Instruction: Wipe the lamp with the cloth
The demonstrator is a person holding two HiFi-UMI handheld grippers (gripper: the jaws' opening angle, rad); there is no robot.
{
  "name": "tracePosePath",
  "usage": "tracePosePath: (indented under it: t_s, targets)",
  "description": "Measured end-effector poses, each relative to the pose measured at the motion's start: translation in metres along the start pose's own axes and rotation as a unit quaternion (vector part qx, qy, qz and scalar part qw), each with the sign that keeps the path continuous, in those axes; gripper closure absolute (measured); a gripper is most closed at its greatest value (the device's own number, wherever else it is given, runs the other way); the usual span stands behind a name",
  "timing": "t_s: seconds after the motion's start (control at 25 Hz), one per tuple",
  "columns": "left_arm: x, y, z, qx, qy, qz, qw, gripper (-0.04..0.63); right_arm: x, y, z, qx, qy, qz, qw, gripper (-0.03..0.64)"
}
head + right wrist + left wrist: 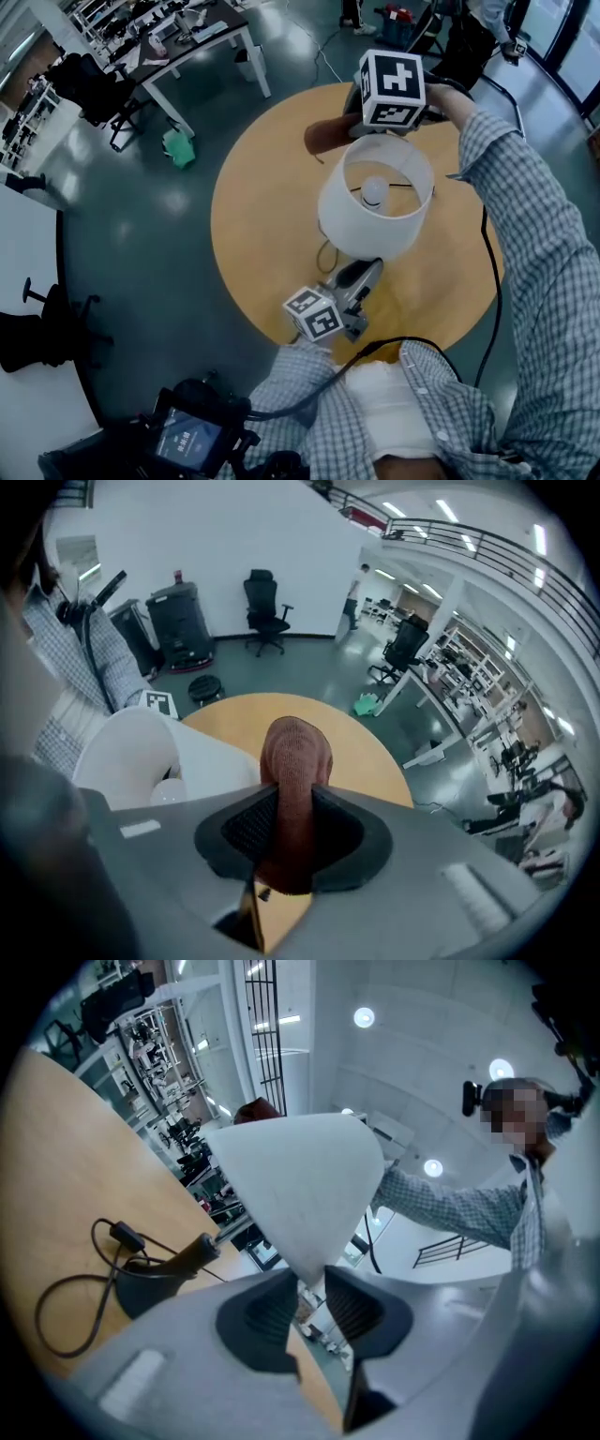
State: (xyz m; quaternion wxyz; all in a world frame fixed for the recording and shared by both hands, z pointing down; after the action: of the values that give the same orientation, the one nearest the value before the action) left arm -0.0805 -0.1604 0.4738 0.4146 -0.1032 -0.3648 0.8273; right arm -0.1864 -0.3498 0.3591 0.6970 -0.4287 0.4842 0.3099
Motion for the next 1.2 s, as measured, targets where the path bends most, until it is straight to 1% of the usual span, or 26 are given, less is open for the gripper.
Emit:
tracePosePath:
  t_s: [0.12,0.2,0.28,0.4,0.44,0.56,0.68,0.76,0.92,1.0,1.04,1.08,1.12,1.2]
  targets:
    - [0.001,0.001,0.0,-0.008,0.0,0.0,1.0,0.505,-0.002,0.019,0.006,0.072,-0.003,0.066,0.995,0.526]
    - [0.0,0.002,-0.002,-0.007,0.002,0.0,1.0,0.505,-0.002,0.036,0.014,0.116,-0.005,0.098,0.988,0.526]
    - [-0.001,0.004,-0.003,-0.004,0.005,0.0,1.0,0.505,-0.004,0.052,0.025,0.166,-0.009,0.124,0.978,0.526]
    - [-0.002,0.005,0.0,-0.003,0.007,0.002,1.0,0.505,-0.013,0.072,0.054,0.249,-0.004,0.152,0.956,0.526]
    - [-0.002,0.005,0.0,-0.003,0.006,0.002,1.0,0.505,-0.015,0.079,0.065,0.28,-0.006,0.158,0.947,0.526]
    - [-0.002,0.008,-0.001,0.002,0.003,0.001,1.0,0.505,-0.016,0.094,0.092,0.368,-0.024,0.173,0.913,0.526]
    - [0.001,0.009,0.0,0.004,0.005,-0.003,1.0,0.506,-0.022,0.099,0.124,0.43,-0.029,0.172,0.886,0.526]
    - [0.002,0.008,0.001,0.003,0.006,-0.003,1.0,0.506,-0.023,0.097,0.142,0.466,-0.047,0.165,0.868,0.526]
    - [0.002,0.006,0.0,0.002,0.003,0.002,1.0,0.506,-0.015,0.085,0.175,0.529,-0.113,0.144,0.829,0.526]
    - [0.002,0.007,0.001,0.002,0.001,0.005,1.0,0.506,-0.009,0.08,0.188,0.552,-0.154,0.13,0.809,0.526]
    - [0.003,0.007,0.001,0.004,0.001,0.006,1.0,0.506,-0.006,0.078,0.194,0.559,-0.173,0.123,0.801,0.526]
    - [0.003,0.007,0.001,0.006,0.001,0.005,1.0,0.506,-0.004,0.075,0.2,0.562,-0.191,0.116,0.797,0.526]
    - [0.004,0.007,0.001,0.008,0.002,0.004,1.0,0.506,0.0,0.072,0.207,0.559,-0.205,0.108,0.796,0.526]
    - [0.005,0.005,0.001,0.012,0.004,0.002,0.9999,0.506,0.009,0.064,0.223,0.548,-0.227,0.093,0.8,0.526]
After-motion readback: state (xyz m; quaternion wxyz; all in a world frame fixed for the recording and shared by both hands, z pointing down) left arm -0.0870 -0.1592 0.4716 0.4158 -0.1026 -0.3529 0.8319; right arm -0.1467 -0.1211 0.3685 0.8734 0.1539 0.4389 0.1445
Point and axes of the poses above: the fingertips, and each gripper's own axes: x backward along the fingers, z to its left, y out of its top, the point moved 1 cm from there along x, backward along the fingers, and after that the axes turned 5 degrees about z, right-handed, at the moved point
